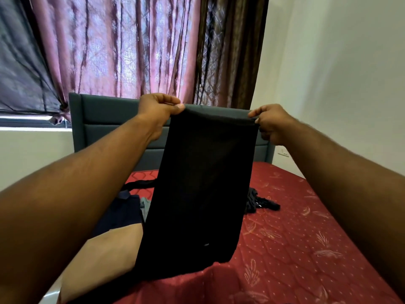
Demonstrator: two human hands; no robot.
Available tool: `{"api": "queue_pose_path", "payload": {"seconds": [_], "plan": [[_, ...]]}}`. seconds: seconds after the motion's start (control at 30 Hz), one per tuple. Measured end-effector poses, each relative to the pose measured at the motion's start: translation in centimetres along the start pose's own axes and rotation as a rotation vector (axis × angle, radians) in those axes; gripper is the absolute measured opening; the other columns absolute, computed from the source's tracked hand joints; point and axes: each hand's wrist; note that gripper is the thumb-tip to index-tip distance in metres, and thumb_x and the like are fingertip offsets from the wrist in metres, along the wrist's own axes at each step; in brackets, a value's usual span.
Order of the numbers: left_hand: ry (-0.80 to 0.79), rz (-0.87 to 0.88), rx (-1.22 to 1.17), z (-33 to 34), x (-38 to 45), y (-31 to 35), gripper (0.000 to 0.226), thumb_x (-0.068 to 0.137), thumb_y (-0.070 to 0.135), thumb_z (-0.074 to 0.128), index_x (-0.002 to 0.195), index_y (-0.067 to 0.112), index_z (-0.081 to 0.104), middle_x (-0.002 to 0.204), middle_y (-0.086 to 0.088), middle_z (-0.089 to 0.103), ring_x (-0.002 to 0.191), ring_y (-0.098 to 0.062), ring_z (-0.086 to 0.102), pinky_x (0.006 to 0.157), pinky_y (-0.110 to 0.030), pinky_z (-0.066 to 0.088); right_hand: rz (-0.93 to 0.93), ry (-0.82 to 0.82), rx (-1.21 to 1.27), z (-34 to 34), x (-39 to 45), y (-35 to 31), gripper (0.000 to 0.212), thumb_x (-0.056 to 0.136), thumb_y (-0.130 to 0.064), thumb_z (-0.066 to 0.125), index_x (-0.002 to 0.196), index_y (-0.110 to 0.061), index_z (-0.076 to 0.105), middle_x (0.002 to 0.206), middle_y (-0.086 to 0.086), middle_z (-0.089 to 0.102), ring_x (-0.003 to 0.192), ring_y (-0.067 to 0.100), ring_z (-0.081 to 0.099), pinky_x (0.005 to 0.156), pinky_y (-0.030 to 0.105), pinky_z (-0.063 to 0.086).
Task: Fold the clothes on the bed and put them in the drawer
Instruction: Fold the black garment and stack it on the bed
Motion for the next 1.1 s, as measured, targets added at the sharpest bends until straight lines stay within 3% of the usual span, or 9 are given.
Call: {"api": "queue_pose_path", "payload": {"seconds": [0.1, 0.2, 0.33, 0.43, 0.6, 0.77, 0.83, 0.97, 1.1], "plan": [[-0.062, 0.078, 0.18, -0.4, 0.9, -1.6, 0.019, 0.075, -0.003, 0.078, 0.09, 0.007, 0.072, 0.076, -0.002, 0.067, 0.069, -0.005, 0.065, 0.07, -0.012, 0.051, 0.108, -0.062, 0.112, 0.1, 0.4, 1.0, 0.039, 0.097, 0.008, 0.026, 0.101, -0.006, 0.063, 0.075, 0.008, 0.048, 0.054, 0.012, 0.039, 0.044, 0.02, 0.038], [-0.061, 0.099, 0.387, -0.7, 2.2, -3.8, 0.022, 0.072, -0.002, 0.081, 0.091, 0.006, 0.074, 0.065, 0.002, 0.062, 0.052, 0.004, 0.056, 0.071, -0.016, 0.052, 0.148, -0.119, 0.219, 1.0, 1.1, 2.6, 0.029, 0.092, 0.014, 0.043, 0.099, -0.004, 0.065, 0.075, 0.01, 0.056, 0.06, 0.014, 0.052, 0.055, 0.023, 0.048], [-0.104, 0.145, 0.802, -0.8, 5.2, -6.8, 0.011, 0.075, 0.009, 0.082, 0.085, 0.009, 0.076, 0.073, -0.003, 0.069, 0.064, -0.008, 0.061, 0.07, -0.025, 0.05, 0.153, -0.104, 0.196, 4.2, 3.3, 4.7, 0.023, 0.08, 0.012, 0.067, 0.074, -0.009, 0.063, 0.069, 0.011, 0.06, 0.061, 0.019, 0.057, 0.056, 0.025, 0.048], [-0.13, 0.156, 0.941, -0.1, 7.6, -7.2, 0.006, 0.08, 0.014, 0.078, 0.083, 0.01, 0.075, 0.084, -0.009, 0.071, 0.078, -0.021, 0.066, 0.076, -0.029, 0.049, 0.0, 0.011, -0.089, 5.2, 6.4, 4.5, 0.018, 0.077, 0.002, 0.076, 0.069, -0.012, 0.067, 0.075, 0.009, 0.066, 0.072, 0.021, 0.064, 0.068, 0.029, 0.053], [-0.004, 0.283, 0.746, 1.3, 9.9, -4.8, 0.012, 0.089, 0.023, 0.07, 0.082, 0.013, 0.069, 0.093, -0.009, 0.065, 0.087, -0.022, 0.061, 0.086, -0.036, 0.05, -0.227, 0.156, -0.172, 3.1, 9.4, 2.0, 0.012, 0.081, -0.017, 0.075, 0.072, -0.021, 0.069, 0.086, 0.004, 0.071, 0.086, 0.02, 0.066, 0.087, 0.04, 0.055], [-0.045, 0.251, 0.137, 1.4, 5.9, -4.5, 0.024, 0.1, 0.031, 0.05, 0.081, 0.018, 0.054, 0.078, -0.008, 0.049, 0.074, -0.02, 0.045, 0.07, -0.036, 0.04, -0.359, 0.048, 0.233, 1.0, 3.9, 1.9, 0.015, 0.097, -0.025, 0.056, 0.088, -0.015, 0.063, 0.078, -0.003, 0.061, 0.07, 0.003, 0.056, 0.063, 0.015, 0.048], [-0.017, 0.242, 0.029, 1.1, 2.6, -6.6, 0.025, 0.102, 0.031, 0.046, 0.08, 0.021, 0.051, 0.075, -0.004, 0.045, 0.069, -0.016, 0.043, 0.065, -0.033, 0.04, -0.398, 0.052, 0.3, 1.6, 0.7, 4.4, 0.021, 0.098, -0.027, 0.053, 0.09, -0.009, 0.062, 0.076, -0.001, 0.057, 0.066, 0.003, 0.053, 0.061, 0.016, 0.046], [0.029, 0.155, 0.058, -0.1, -8.0, -14.9, 0.029, 0.105, 0.026, 0.04, 0.076, 0.025, 0.045, 0.065, 0.004, 0.038, 0.054, 0.001, 0.035, 0.05, -0.019, 0.035, -0.338, 0.098, 0.308, 5.5, -7.8, 13.9, 0.029, 0.099, -0.026, 0.054, 0.073, -0.013, 0.053, 0.063, -0.006, 0.043, 0.059, 0.003, 0.039, 0.054, 0.021, 0.035], [0.036, 0.054, 0.166, -3.7, -20.0, -24.8, 0.03, 0.104, 0.025, 0.042, 0.075, 0.022, 0.05, 0.066, 0.003, 0.041, 0.062, 0.001, 0.037, 0.056, -0.018, 0.035, -0.181, 0.038, 0.289, 9.1, -17.9, 23.8, 0.031, 0.089, -0.042, 0.059, 0.065, -0.023, 0.051, 0.061, -0.012, 0.042, 0.061, 0.003, 0.038, 0.054, 0.026, 0.033]]}}
Point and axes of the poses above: each hand's wrist, its own x-axis towards the middle knuckle, its own z-axis out of the palm, y = z × x
